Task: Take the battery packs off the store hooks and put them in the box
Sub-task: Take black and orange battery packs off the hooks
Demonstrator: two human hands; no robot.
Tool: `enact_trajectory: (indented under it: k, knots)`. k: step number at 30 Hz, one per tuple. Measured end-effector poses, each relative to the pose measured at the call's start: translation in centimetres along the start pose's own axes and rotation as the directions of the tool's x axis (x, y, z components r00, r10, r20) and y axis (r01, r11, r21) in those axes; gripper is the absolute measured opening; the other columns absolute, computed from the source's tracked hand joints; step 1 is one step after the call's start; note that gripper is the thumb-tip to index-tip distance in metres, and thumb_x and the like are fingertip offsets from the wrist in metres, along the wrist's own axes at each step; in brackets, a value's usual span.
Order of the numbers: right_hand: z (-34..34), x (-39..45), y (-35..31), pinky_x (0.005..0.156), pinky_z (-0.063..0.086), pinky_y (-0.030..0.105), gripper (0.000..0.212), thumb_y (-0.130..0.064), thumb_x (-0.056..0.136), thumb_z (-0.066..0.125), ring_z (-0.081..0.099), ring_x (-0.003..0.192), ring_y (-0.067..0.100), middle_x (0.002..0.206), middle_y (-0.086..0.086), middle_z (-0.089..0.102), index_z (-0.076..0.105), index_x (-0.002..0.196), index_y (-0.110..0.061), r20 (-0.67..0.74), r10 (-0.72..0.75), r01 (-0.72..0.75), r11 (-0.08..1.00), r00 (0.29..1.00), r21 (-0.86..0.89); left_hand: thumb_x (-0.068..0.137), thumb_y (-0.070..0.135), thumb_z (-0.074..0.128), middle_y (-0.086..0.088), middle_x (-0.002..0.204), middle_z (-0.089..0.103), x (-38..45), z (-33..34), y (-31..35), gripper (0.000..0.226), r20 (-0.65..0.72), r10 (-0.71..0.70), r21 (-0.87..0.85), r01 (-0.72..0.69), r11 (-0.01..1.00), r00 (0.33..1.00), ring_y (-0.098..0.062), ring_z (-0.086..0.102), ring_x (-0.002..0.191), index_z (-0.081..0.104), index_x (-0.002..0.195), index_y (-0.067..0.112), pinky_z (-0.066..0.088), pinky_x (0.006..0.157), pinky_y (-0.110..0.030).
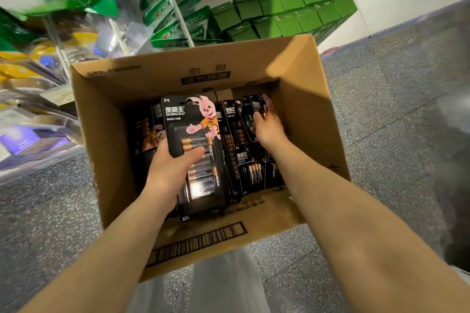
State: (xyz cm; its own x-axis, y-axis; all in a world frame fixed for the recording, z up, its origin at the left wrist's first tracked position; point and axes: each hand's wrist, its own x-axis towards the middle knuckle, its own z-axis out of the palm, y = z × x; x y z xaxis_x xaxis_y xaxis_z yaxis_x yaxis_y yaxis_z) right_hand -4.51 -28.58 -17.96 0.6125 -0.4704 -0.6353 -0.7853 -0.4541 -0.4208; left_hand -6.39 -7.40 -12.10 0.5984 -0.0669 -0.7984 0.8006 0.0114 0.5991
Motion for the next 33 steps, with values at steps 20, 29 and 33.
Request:
enact_trajectory:
  k: [20,29,33]
  knots:
    - [0.9,-0.9,2.0,0.096,0.047,0.049,0.041,-0.038,0.075,0.077,0.056,0.110,0.025,0.113,-0.003,0.059,0.045,0.100,-0.034,-0.097,0.012,-0.001,0.994,0.995,0.113,0.088,0.010,0.069,-0.003,0.112,0.069,2.1,-0.8,-2.4,0.030,-0.060,-0.010,-0.021,0.008,1.000,0.998,-0.028,0.068,0.104,0.058,0.099,0.036,0.051,0.096,-0.056]
    - [-1.5,-5.4,-0.1,0.057,0.050,0.013,0.018,-0.021,0.096,0.057,0.067,0.086,0.006,0.097,-0.005,0.068,0.064,0.112,-0.017,-0.123,-0.059,0.111,0.870,0.991,0.481,0.094,0.027,0.063,-0.003,0.112,0.072,2.7,-1.0,-2.9,0.015,-0.088,-0.024,-0.072,0.017,0.997,0.996,-0.027,0.068,0.107,0.062,0.106,0.037,0.051,0.096,-0.054]
    - [0.6,-6.1,0.0,0.058,0.047,0.014,0.012,-0.019,0.094,0.059,0.065,0.081,0.005,0.091,-0.004,0.068,0.065,0.101,-0.012,0.035,-0.028,0.009,0.891,0.999,0.453,0.097,0.027,0.059,-0.006,0.112,0.071,2.9,-0.7,-3.1,0.009,-0.098,-0.039,-0.095,0.030,0.995,0.994,-0.028,0.068,0.105,0.060,0.104,0.033,0.051,0.098,-0.054]
